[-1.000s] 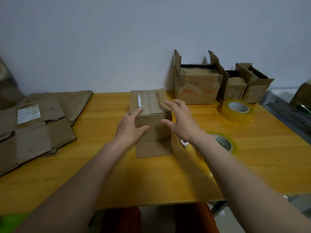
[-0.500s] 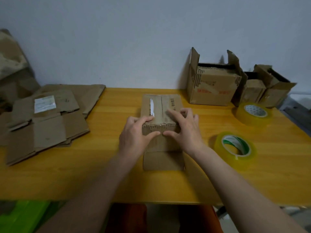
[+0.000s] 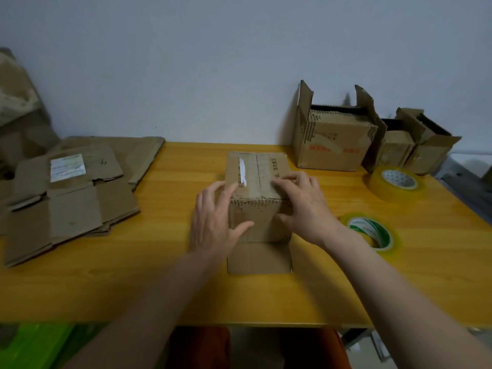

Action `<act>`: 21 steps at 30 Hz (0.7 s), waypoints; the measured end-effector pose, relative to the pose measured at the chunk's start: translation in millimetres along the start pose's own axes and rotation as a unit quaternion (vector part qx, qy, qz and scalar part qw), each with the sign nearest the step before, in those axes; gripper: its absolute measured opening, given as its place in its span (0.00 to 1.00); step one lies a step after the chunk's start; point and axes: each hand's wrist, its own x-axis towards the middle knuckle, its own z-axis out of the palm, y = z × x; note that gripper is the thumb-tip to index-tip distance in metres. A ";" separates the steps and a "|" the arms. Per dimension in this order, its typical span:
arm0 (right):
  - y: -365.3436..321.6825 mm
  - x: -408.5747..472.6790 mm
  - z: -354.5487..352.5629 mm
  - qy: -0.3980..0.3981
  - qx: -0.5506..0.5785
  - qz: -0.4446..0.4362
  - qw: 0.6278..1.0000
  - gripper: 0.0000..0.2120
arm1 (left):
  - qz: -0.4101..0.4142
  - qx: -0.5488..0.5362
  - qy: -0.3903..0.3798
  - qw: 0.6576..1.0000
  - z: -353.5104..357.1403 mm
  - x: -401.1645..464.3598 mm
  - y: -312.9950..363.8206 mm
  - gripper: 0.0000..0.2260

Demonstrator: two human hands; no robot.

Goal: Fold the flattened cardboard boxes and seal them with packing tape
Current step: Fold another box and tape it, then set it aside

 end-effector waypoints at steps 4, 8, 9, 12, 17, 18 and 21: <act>-15.3 -4.3 -5.7 0.018 0.110 -0.078 0.991 0.24 | 0.128 -0.056 0.073 0.987 9.5 12.3 1.7 0.20; -16.4 -1.6 -2.9 -0.014 0.117 -0.095 0.988 0.18 | 0.132 -0.144 0.068 0.978 21.4 15.5 0.3 0.12; -14.4 1.6 -2.6 -0.023 0.098 -0.100 0.990 0.18 | 0.131 -0.147 0.072 0.978 23.1 14.6 -1.1 0.12; -10.6 16.0 -5.3 -0.073 0.040 -0.093 0.992 0.18 | 0.135 -0.144 0.076 0.977 24.4 14.2 -3.8 0.11; -7.3 39.3 -12.6 -0.156 -0.031 -0.073 0.985 0.21 | 0.156 -0.130 0.067 0.977 21.5 13.7 -2.6 0.11; -7.8 40.8 -14.1 -0.162 -0.017 -0.068 0.984 0.21 | 0.165 -0.124 0.064 0.976 21.0 13.1 -2.6 0.11; -10.7 36.8 -22.1 -0.154 0.172 -0.027 0.973 0.19 | 0.203 -0.080 0.061 0.974 21.5 11.7 -2.4 0.12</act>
